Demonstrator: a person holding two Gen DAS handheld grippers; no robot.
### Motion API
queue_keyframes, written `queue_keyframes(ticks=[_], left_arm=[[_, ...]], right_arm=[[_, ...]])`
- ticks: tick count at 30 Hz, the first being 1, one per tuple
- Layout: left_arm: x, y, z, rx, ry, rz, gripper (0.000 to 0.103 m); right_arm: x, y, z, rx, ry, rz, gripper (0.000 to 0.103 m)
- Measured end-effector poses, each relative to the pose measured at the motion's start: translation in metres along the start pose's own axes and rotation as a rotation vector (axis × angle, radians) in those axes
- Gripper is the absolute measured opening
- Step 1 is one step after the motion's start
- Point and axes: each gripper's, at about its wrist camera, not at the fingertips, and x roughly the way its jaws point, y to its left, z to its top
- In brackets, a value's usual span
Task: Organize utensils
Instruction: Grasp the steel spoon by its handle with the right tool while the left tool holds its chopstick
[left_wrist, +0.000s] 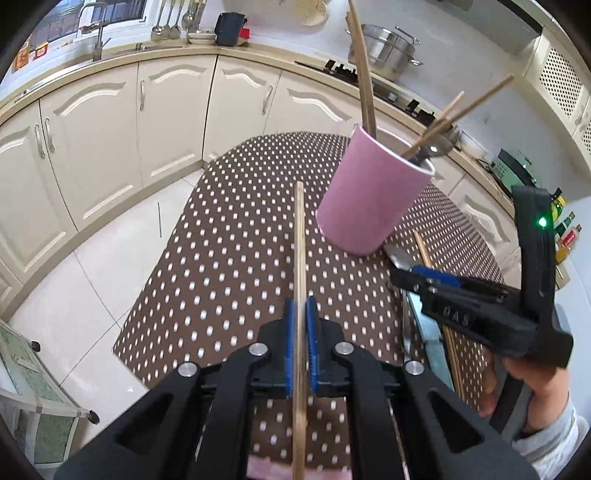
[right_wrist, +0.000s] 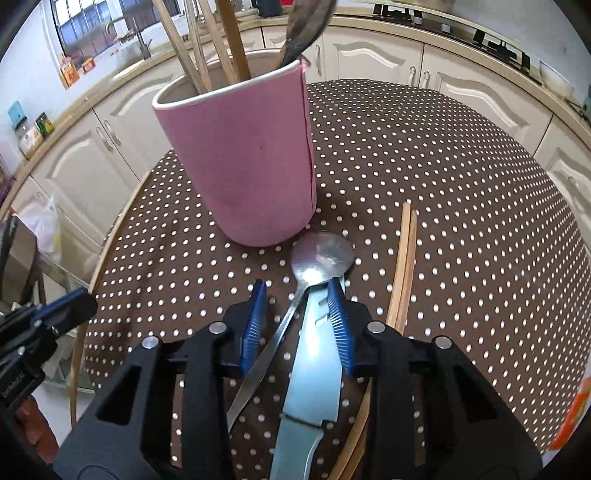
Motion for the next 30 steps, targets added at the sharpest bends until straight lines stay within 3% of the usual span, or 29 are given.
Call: queue_keyframes(ticks=[8, 21, 27, 30], left_arm=[[0.035, 0.004, 0.017, -0.082, 0.037, 0.029, 0.006], [0.064, 0.002, 0.034, -0.086, 0.139, 0.062, 0.007], [0.076, -0.003, 0.047, -0.047, 0.199, 0.046, 0.022], [0.081, -0.006, 0.053, -0.012, 0.216, 0.06, 0.022]], right_arm=[[0.007, 0.007, 0.016, -0.066, 0.043, -0.028, 0.014], [0.02, 0.013, 0.021, 0.027, 0.113, 0.091, 0.014], [0.021, -0.001, 0.026, 0.068, 0.101, 0.123, 0.01], [0.016, -0.02, 0.019, 0.111, 0.087, 0.166, 0.007]])
